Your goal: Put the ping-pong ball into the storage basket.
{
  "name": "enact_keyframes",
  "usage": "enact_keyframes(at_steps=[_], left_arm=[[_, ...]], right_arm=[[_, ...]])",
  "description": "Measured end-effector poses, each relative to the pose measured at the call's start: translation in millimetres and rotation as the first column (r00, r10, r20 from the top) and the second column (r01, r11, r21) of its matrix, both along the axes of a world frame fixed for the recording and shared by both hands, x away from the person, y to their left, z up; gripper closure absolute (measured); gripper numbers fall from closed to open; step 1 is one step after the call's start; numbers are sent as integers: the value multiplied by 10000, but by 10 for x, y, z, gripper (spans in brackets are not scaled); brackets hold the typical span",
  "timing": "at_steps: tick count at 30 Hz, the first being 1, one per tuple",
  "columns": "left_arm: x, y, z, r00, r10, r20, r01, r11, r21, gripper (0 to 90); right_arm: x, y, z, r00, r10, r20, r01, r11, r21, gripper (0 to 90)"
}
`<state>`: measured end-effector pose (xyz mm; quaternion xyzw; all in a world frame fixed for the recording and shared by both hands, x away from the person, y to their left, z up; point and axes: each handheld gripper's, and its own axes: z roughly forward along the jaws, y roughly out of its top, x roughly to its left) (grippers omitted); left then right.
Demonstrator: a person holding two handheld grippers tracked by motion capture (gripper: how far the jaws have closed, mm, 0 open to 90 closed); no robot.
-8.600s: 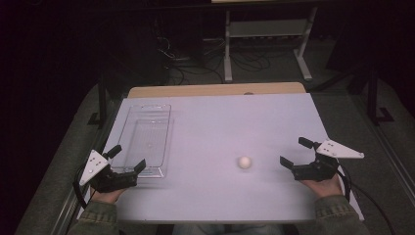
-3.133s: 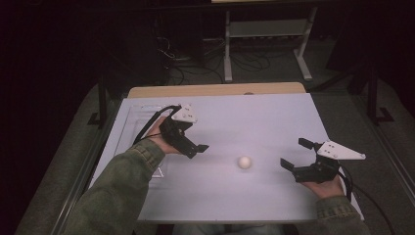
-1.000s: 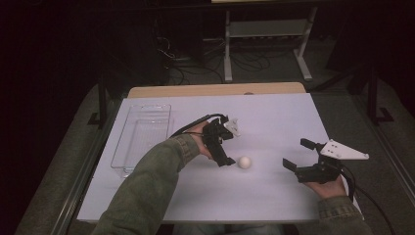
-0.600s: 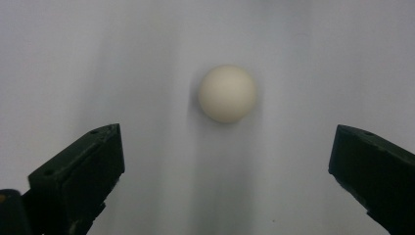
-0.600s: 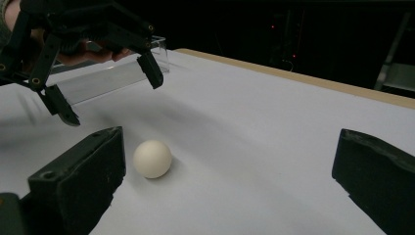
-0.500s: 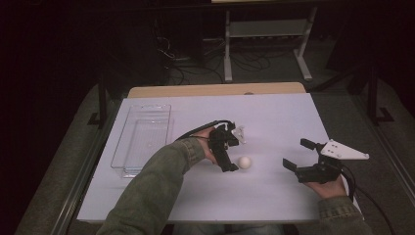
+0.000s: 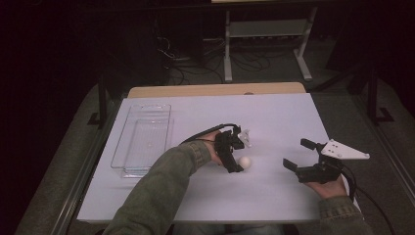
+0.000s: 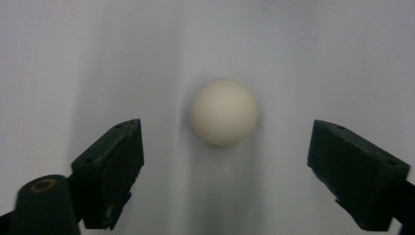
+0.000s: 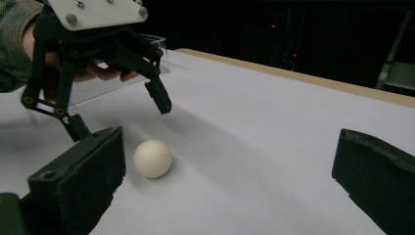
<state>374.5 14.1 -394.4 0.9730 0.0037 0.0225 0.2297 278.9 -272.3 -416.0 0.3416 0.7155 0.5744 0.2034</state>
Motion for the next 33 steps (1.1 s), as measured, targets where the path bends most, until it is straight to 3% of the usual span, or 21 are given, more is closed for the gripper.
enact_keyframes(at_steps=[25,33], left_arm=[[-7,-116,-89,9996,-280,-69,280,9996,90,147],[-6,-137,-118,9996,-272,-42,272,9996,-10,211]], right_arm=[[0,3,-2,10000,44,-38,-44,10000,-26,0],[2,8,-5,9999,96,-91,-96,10000,-23,0]])
